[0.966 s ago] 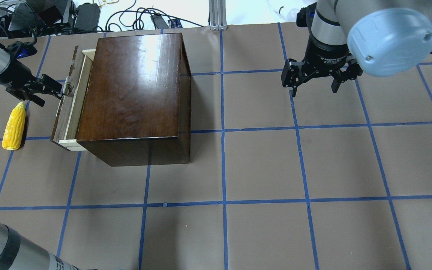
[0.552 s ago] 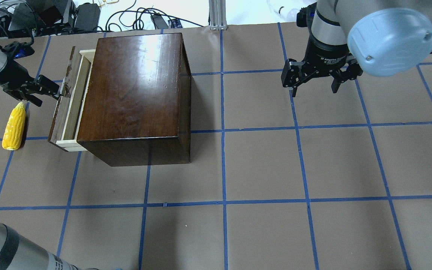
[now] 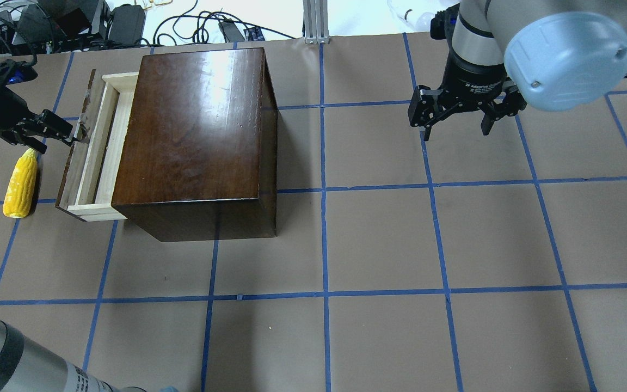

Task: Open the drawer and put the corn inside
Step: 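Keep pulling the drawer farther open with the left gripper, then release the handle and move the left gripper over the yellow corn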

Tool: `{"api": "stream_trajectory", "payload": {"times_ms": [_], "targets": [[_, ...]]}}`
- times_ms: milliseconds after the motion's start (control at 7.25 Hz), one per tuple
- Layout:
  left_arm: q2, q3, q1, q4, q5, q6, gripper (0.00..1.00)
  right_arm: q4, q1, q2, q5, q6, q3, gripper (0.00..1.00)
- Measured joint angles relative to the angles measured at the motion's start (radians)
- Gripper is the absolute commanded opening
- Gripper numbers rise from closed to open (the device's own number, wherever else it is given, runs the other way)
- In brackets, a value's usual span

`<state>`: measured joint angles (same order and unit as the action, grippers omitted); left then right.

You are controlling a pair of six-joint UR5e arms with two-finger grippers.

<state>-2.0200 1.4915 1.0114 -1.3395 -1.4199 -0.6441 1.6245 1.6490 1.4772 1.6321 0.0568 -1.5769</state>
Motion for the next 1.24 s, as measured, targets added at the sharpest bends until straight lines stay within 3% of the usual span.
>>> {"api": "stream_trajectory", "payload": {"times_ms": [552, 1241], "targets": [[0.019, -0.073, -0.066, -0.008, -0.045, 0.005, 1.0, 0.0, 0.0, 0.0, 0.001, 0.0, 0.0, 1.0], [-0.079, -0.11, -0.131, 0.048, -0.096, 0.042, 1.0, 0.0, 0.0, 0.0, 0.002, 0.0, 0.0, 1.0]]}}
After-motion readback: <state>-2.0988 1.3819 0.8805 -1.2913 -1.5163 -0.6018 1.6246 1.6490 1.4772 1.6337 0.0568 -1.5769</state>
